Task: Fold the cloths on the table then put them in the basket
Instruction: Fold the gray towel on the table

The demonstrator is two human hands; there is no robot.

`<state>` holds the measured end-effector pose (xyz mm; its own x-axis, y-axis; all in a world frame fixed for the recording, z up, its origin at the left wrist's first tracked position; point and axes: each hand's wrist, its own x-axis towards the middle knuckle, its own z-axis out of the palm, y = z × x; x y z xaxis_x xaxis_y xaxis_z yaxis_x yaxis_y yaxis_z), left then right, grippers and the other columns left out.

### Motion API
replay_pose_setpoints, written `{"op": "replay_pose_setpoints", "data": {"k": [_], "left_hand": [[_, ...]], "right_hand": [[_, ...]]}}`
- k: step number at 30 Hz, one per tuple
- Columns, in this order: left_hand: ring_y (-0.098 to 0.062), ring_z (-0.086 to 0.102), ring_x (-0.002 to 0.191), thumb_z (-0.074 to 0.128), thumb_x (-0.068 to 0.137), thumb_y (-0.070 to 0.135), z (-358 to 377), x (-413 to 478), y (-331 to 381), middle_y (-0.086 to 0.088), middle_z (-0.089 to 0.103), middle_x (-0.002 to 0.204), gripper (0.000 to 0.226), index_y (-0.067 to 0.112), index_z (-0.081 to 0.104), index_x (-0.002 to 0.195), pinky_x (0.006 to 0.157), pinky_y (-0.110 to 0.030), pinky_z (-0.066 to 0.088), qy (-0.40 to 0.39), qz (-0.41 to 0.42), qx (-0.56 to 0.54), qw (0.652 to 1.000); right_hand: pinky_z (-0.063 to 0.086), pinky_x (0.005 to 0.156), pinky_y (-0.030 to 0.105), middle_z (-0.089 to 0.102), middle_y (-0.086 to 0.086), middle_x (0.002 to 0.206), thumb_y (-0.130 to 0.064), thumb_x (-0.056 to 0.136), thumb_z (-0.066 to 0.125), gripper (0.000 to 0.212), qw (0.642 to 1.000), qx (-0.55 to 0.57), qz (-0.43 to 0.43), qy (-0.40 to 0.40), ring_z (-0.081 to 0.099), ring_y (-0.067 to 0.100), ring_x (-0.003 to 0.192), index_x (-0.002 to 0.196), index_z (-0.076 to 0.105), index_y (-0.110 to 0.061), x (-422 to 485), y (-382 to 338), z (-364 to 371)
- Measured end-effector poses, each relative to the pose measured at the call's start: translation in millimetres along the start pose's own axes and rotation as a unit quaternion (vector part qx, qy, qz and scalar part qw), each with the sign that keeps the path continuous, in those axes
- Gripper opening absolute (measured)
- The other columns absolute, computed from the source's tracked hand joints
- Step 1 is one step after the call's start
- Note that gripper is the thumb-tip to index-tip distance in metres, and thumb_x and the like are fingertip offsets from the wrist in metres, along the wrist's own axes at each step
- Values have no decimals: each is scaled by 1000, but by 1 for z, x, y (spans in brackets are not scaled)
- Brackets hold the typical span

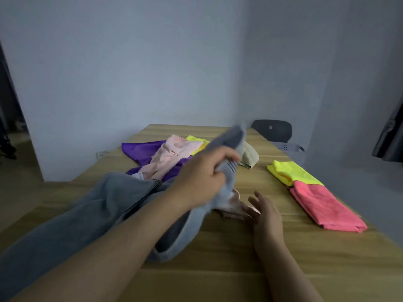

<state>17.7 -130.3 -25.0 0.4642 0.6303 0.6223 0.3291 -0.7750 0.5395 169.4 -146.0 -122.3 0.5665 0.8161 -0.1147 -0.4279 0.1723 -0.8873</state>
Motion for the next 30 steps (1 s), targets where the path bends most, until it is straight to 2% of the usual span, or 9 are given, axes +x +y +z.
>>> {"op": "replay_pose_setpoints", "data": {"k": [5,10,13,17,19,21,24,26,30], "left_hand": [[4,59,84,55,89,10,32,-38,-1,11,58,124,42,33,52,124,84,-17,47,-412,-87,-101,901],[-5,52,111,48,93,23,41,-61,-33,16,56,124,30,36,56,119,90,-20,38,-81,-92,169,978],[-17,15,143,35,96,45,39,-78,-58,9,21,153,46,38,29,141,113,-40,14,-213,-190,304,909],[-18,16,142,25,93,61,29,-87,-66,10,20,155,51,42,30,140,113,-46,15,-300,-240,300,873],[-15,48,116,23,91,65,21,-83,-59,9,55,124,46,38,56,110,95,-41,35,-259,-258,294,883],[-11,55,77,21,89,67,17,-78,-50,8,58,76,55,26,51,71,71,-32,37,-210,-260,324,885],[-18,56,81,27,92,60,22,-70,-43,2,57,75,52,21,52,67,69,-32,39,-169,-226,371,885],[-22,49,109,36,92,56,35,-72,-44,1,57,110,39,26,61,97,86,-37,39,-186,-195,345,899],[-22,3,145,24,92,62,53,-88,-49,11,6,157,54,45,19,143,114,-55,5,-322,-208,293,876]], "right_hand": [[50,69,42,69,19,96,-54,93,33,58,979,101,111,-136,67,34,83,99,71,-11,-14,-14,-35],[48,71,36,67,10,100,-40,89,53,32,979,-77,110,-152,65,26,89,106,67,-17,-26,-26,-51],[52,71,34,62,7,95,-2,81,63,32,962,-265,2,-69,61,23,84,110,61,-16,-30,-22,-45],[41,59,25,61,-1,79,1,81,56,20,986,-131,-76,77,54,17,75,79,65,-16,-41,-19,-58],[35,57,29,57,1,69,-3,80,54,18,984,-70,-84,141,48,18,69,67,61,-14,-45,-24,-74],[35,57,31,55,5,70,-10,79,53,12,979,-122,-69,147,48,21,67,68,58,-12,-47,-31,-81],[41,66,35,57,7,86,-24,79,55,11,911,-389,-87,110,51,23,75,74,56,-15,-47,-37,-81],[42,82,39,53,4,106,-35,78,55,19,833,-535,-97,102,51,27,97,91,58,-21,-45,-42,-77],[33,102,44,37,-2,144,-37,84,52,55,729,-679,-86,18,36,29,128,136,38,-32,-37,-38,-66]]}}
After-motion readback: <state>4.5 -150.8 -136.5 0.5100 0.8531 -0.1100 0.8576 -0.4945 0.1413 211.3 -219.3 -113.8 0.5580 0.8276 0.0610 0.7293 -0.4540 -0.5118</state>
